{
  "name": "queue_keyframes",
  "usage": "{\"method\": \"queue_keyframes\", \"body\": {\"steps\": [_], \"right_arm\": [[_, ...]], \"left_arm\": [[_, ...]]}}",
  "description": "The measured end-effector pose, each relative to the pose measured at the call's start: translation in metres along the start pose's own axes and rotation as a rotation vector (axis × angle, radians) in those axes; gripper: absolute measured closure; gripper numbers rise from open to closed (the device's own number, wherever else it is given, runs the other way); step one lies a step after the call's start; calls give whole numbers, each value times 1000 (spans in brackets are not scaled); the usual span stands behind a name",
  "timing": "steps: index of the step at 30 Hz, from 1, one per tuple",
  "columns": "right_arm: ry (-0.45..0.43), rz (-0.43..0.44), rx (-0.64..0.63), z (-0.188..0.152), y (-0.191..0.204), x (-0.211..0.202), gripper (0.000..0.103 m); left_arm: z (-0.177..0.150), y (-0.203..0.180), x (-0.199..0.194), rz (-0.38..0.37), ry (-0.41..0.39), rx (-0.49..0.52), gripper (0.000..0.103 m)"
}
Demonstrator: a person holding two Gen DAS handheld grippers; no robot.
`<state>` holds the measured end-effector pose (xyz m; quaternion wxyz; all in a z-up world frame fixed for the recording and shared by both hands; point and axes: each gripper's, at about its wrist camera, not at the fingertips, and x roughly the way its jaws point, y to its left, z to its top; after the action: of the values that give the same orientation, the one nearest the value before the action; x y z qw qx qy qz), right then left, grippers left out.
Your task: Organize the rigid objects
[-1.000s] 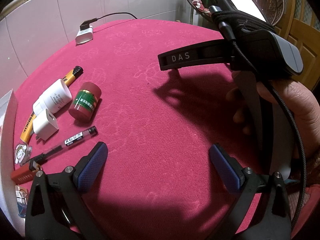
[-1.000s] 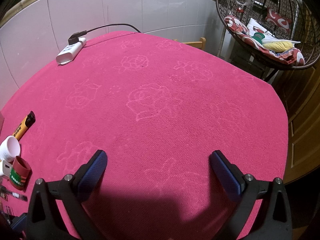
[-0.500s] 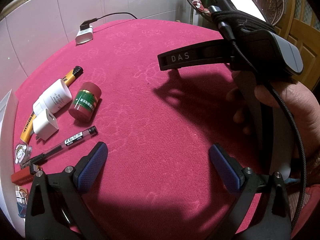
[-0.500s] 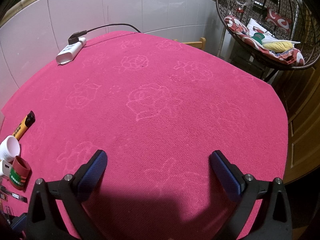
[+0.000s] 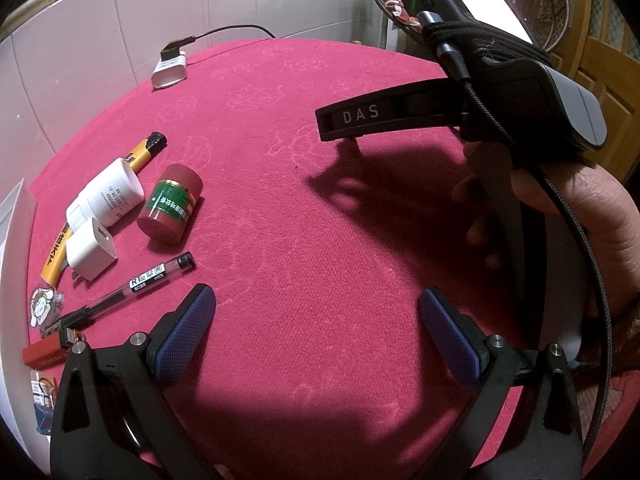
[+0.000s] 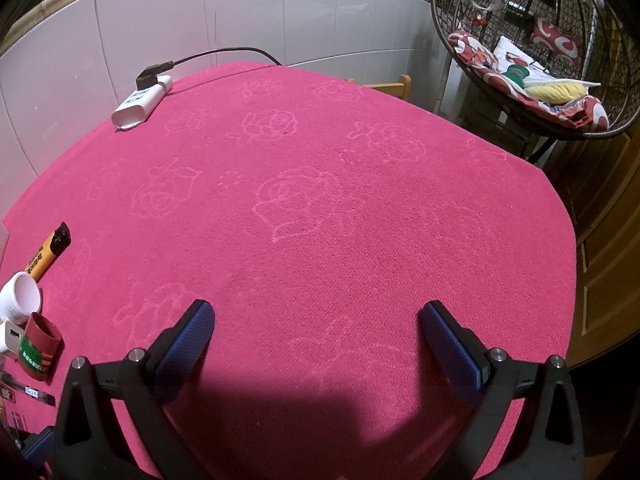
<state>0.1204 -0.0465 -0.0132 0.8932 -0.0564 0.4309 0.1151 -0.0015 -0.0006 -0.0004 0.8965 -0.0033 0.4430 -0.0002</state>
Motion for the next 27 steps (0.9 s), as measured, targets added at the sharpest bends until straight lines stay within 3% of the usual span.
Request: {"method": "queue_keyframes", "body": {"steps": [17,24,27], "right_arm": [[0,2,1,0,-1,1,0],[0,4,3,0,-1,1,0],[-2,17,0,0,0,-1,0]], "left_arm": [[2,0,1,1,0,-6,0],[1,-3,-7,47,4,-38,1],[0,4,-51,83,-110,-62,1]]}}
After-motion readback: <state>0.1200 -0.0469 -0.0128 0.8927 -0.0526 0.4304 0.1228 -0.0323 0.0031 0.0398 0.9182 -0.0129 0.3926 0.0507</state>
